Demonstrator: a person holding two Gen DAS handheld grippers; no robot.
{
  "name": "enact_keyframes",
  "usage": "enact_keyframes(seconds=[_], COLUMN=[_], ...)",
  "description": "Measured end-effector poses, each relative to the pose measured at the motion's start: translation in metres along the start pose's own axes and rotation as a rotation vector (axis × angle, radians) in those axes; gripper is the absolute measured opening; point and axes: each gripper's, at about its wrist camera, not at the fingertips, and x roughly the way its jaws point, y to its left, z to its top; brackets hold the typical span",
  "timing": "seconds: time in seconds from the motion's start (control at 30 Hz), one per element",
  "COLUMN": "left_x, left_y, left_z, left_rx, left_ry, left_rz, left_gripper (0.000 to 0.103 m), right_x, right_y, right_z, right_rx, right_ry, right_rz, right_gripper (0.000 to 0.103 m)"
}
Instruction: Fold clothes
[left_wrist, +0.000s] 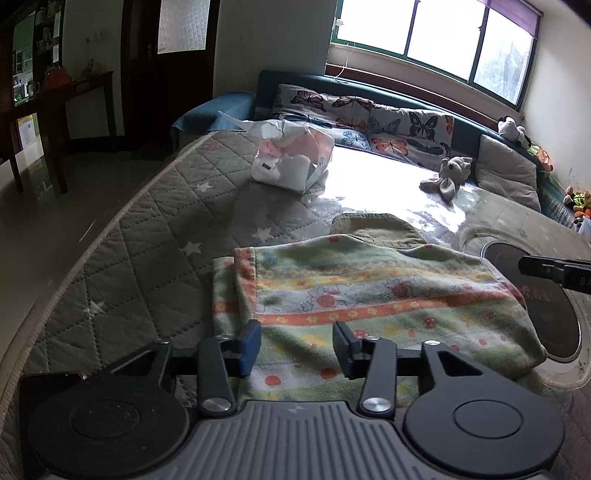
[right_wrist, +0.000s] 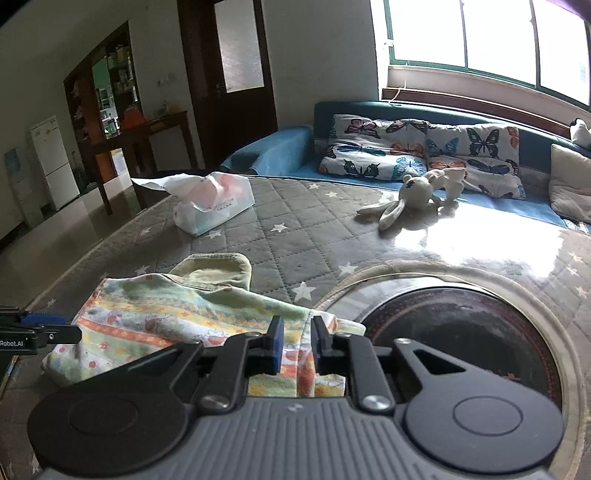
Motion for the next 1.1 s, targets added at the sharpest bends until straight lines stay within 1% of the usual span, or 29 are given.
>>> enact_keyframes(seconds=[0.07, 0.1, 0.13, 0.23, 0.27, 0.3, 0.4, 0.43, 0.47, 0.5, 0.57, 0.67, 0.73, 0.8, 0.93, 1.1], left_x=[0.001, 0.002, 0.003, 0.006, 0.007, 0.008, 0.008, 0.009, 0.009, 0.009, 0.009, 0.010, 0.010, 0.010, 0.009, 0.009], left_y=[0.000, -0.001, -0.001, 0.000, 0.000, 0.000, 0.000, 0.000, 0.000, 0.000, 0.001, 0.002, 0.002, 0.003, 0.003, 0.003], left_z=[-0.001, -0.002, -0.002, -0.005, -0.006, -0.006, -0.008, -0.009, -0.009, -0.010, -0.011, -0.013, -0.014, -0.014, -0.015, -0.016], left_rx=[0.000, 0.000, 0.000, 0.000, 0.000, 0.000, 0.001, 0.002, 0.003, 0.003, 0.003, 0.000, -0.003, -0.005, -0.007, -0.010], left_ry=[0.005, 0.008, 0.011, 0.023, 0.027, 0.032, 0.039, 0.040, 0.042, 0.043, 0.047, 0.052, 0.053, 0.052, 0.051, 0.050], left_rz=[0.001, 0.003, 0.005, 0.008, 0.010, 0.014, 0.021, 0.023, 0.027, 0.031, 0.037, 0.042, 0.046, 0.050, 0.059, 0.071], left_gripper=[0.052, 0.053, 0.054, 0.055, 0.055, 0.055, 0.057, 0.059, 0.062, 0.063, 0.067, 0.070, 0.071, 0.073, 0.077, 0.080], right_x=[-0.001, 0.000, 0.000, 0.003, 0.005, 0.006, 0.011, 0.013, 0.015, 0.017, 0.019, 0.022, 0.023, 0.023, 0.020, 0.019], right_y=[0.002, 0.005, 0.007, 0.014, 0.017, 0.020, 0.028, 0.031, 0.034, 0.037, 0.043, 0.051, 0.057, 0.061, 0.070, 0.074], right_z=[0.000, 0.000, -0.001, -0.003, -0.004, -0.005, -0.010, -0.011, -0.013, -0.015, -0.019, -0.025, -0.028, -0.032, -0.037, -0.040], right_rx=[-0.008, -0.014, -0.020, -0.041, -0.050, -0.060, -0.087, -0.096, -0.105, -0.118, -0.141, -0.165, -0.186, -0.205, -0.242, -0.272], right_ry=[0.002, 0.006, 0.010, 0.026, 0.035, 0.043, 0.069, 0.080, 0.090, 0.100, 0.112, 0.129, 0.136, 0.141, 0.138, 0.146], right_rz=[0.011, 0.018, 0.025, 0.047, 0.055, 0.063, 0.086, 0.092, 0.097, 0.102, 0.110, 0.131, 0.136, 0.140, 0.141, 0.143], right_gripper=[0.018, 0.022, 0.024, 0.027, 0.033, 0.036, 0.036, 0.037, 0.042, 0.044, 0.045, 0.050, 0.052, 0.060, 0.061, 0.068])
